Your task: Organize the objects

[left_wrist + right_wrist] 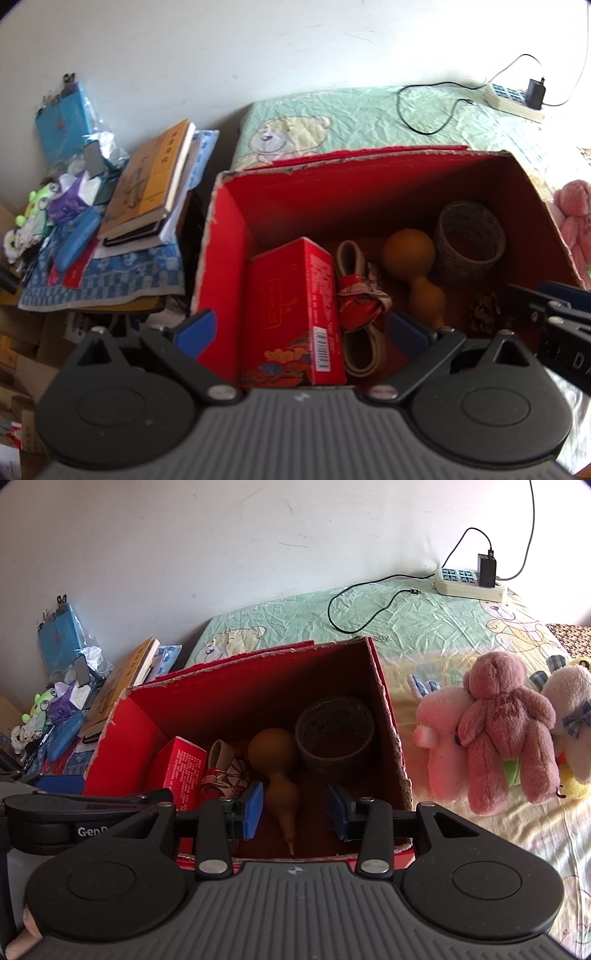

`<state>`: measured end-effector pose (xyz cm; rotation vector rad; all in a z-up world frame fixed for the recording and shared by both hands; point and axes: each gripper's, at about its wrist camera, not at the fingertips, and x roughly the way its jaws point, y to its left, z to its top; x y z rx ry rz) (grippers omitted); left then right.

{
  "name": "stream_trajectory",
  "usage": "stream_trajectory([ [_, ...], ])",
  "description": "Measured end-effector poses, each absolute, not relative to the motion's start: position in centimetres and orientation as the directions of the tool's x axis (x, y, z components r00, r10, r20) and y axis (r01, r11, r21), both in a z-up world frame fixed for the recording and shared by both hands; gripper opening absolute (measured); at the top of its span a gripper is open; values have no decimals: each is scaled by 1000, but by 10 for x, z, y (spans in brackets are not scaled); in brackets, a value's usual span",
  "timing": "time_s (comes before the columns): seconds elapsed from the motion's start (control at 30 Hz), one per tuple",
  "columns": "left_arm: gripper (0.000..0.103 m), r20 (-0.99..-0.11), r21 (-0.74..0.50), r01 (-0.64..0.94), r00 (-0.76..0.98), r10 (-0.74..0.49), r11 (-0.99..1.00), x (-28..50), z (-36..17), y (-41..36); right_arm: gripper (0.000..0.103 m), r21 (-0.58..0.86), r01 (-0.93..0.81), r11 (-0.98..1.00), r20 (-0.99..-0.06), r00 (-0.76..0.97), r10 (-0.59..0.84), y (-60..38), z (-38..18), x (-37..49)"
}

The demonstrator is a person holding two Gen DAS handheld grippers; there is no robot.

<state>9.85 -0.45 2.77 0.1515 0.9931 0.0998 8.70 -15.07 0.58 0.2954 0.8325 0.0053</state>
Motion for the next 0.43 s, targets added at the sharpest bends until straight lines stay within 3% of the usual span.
stream_trajectory([
  [0.43,94,-799,176,-123,561,215,977,105,33,-14,41,253,3,967,-703,687,182,-170,14,104],
])
